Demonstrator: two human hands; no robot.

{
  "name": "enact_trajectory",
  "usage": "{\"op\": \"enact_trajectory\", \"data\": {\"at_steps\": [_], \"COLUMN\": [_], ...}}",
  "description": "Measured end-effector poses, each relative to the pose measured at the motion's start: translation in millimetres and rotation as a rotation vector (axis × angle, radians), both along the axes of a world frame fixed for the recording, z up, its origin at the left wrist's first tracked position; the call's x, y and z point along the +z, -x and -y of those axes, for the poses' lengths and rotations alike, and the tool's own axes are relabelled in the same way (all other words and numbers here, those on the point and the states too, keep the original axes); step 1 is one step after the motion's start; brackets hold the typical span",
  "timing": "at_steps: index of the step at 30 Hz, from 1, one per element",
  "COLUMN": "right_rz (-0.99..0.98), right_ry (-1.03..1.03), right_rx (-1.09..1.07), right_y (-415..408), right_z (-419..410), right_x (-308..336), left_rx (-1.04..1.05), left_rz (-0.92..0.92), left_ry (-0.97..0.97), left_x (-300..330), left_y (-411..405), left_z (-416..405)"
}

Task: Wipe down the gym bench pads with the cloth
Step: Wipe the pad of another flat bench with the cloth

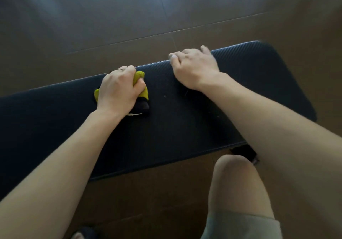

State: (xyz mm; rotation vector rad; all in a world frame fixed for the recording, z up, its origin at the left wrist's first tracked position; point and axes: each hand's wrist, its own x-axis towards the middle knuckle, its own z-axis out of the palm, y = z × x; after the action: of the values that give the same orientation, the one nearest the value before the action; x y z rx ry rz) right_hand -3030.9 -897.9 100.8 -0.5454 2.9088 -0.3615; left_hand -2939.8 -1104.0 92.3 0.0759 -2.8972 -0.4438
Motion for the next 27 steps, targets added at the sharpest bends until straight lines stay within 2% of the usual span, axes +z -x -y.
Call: {"op": "enact_trajectory", "data": {"at_steps": [3,9,12,18,22,24,27], "right_rz": [-0.026,-0.066,-0.082,-0.118,-0.125,-0.127,-0.128], "right_ry": [-0.03,0.023,0.054,0.126,0.151,0.147,0.143], "right_rx": [-0.005,0.051,0.062,0.044,0.049,0.042,0.038], "right_y": [8,4,8,10,9,8,8], "right_z": [-33,-35,-36,-34,-35,-36,-36], "right_x": [-11,-15,-16,-20,-21,-21,-20], "left_rx": [0.032,-0.013,-0.011,0.101,0.161,0.143,0.02], "left_rz": [0.03,0.05,0.0,0.0,0.153,0.09,-0.013], "left_ry": [0.025,0.046,0.035,0.004,-0.012,0.049,0.062], "left_x": [3,7,6,0,5,7,9], "left_y": [-36,-98,-69,49,100,82,-2], "left_z": [-28,-99,-91,-58,-47,-58,-89]}}
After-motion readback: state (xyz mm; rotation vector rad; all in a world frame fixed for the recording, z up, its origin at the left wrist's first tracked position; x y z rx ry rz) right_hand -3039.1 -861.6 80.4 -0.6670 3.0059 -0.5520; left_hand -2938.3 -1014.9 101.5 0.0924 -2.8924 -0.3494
